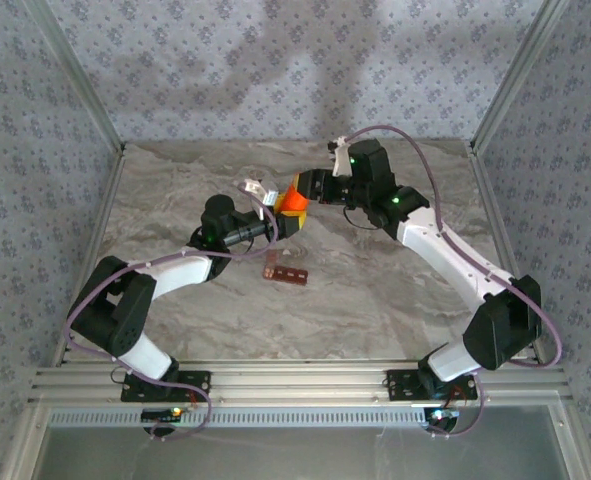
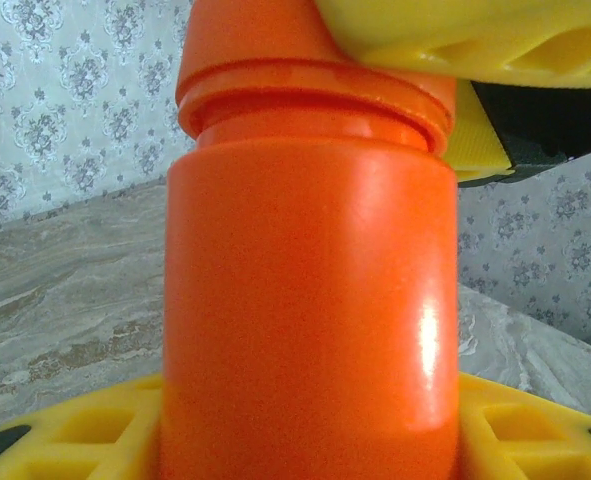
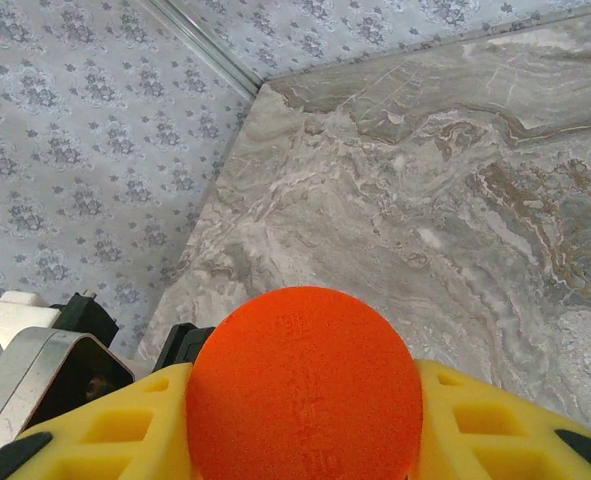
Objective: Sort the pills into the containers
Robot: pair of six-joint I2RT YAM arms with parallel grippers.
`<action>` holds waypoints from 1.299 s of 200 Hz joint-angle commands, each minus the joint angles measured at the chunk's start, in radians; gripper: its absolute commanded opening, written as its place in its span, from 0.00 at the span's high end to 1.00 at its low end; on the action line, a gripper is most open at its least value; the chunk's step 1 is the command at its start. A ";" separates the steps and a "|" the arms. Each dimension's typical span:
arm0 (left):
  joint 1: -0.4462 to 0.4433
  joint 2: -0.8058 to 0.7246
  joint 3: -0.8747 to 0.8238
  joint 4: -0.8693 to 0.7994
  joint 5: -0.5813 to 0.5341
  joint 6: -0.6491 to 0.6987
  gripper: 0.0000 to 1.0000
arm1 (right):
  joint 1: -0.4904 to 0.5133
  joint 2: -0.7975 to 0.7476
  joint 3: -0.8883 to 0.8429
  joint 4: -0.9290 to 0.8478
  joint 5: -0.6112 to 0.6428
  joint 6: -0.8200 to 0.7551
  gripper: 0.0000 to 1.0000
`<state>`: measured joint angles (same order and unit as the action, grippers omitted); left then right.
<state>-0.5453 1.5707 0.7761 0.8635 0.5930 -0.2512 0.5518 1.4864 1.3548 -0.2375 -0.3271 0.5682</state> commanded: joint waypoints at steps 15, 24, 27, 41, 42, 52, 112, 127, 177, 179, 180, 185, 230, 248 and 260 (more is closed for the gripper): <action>-0.020 -0.038 0.033 0.106 0.015 0.028 1.00 | 0.051 0.029 0.024 -0.133 -0.059 -0.017 0.66; -0.019 -0.040 0.031 0.106 0.011 0.028 1.00 | 0.048 0.029 0.037 -0.146 -0.062 -0.023 0.65; -0.020 -0.040 0.029 0.106 0.008 0.029 1.00 | 0.047 0.030 0.040 -0.148 -0.062 -0.025 0.64; -0.018 -0.040 0.022 0.106 -0.003 0.033 1.00 | 0.040 0.030 0.060 -0.169 -0.066 -0.031 0.60; -0.018 -0.040 0.022 0.107 -0.003 0.033 1.00 | 0.039 0.030 0.062 -0.170 -0.066 -0.033 0.59; -0.019 -0.040 0.017 0.107 -0.011 0.037 1.00 | 0.035 0.029 0.072 -0.184 -0.070 -0.039 0.57; -0.015 -0.024 0.001 0.110 -0.028 0.047 1.00 | -0.006 0.019 0.135 -0.233 -0.094 -0.065 0.28; -0.015 -0.019 -0.002 0.117 -0.028 0.047 1.00 | -0.015 0.003 0.144 -0.238 -0.111 -0.079 0.20; -0.003 -0.019 -0.001 0.103 -0.001 0.047 1.00 | -0.088 -0.068 0.142 -0.248 -0.221 -0.140 0.09; -0.002 -0.020 -0.001 0.100 0.000 0.047 1.00 | -0.093 -0.072 0.140 -0.247 -0.226 -0.143 0.09; -0.001 -0.021 -0.001 0.100 0.000 0.047 1.00 | -0.095 -0.074 0.139 -0.247 -0.228 -0.144 0.09; 0.001 -0.022 -0.003 0.098 0.003 0.047 1.00 | -0.107 -0.083 0.134 -0.245 -0.235 -0.147 0.09; 0.032 -0.050 -0.010 0.100 0.082 0.029 1.00 | -0.296 -0.107 0.134 -0.181 -0.435 -0.179 0.12; 0.039 -0.057 -0.008 0.101 0.131 0.016 1.00 | -0.344 -0.074 0.163 -0.173 -0.544 -0.209 0.14; 0.042 -0.058 -0.005 0.105 0.166 0.001 1.00 | -0.354 -0.047 0.201 -0.204 -0.599 -0.250 0.15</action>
<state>-0.5106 1.5543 0.7753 0.9176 0.6571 -0.2234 0.2203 1.3945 1.4868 -0.4286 -0.7380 0.4030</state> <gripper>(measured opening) 0.525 0.858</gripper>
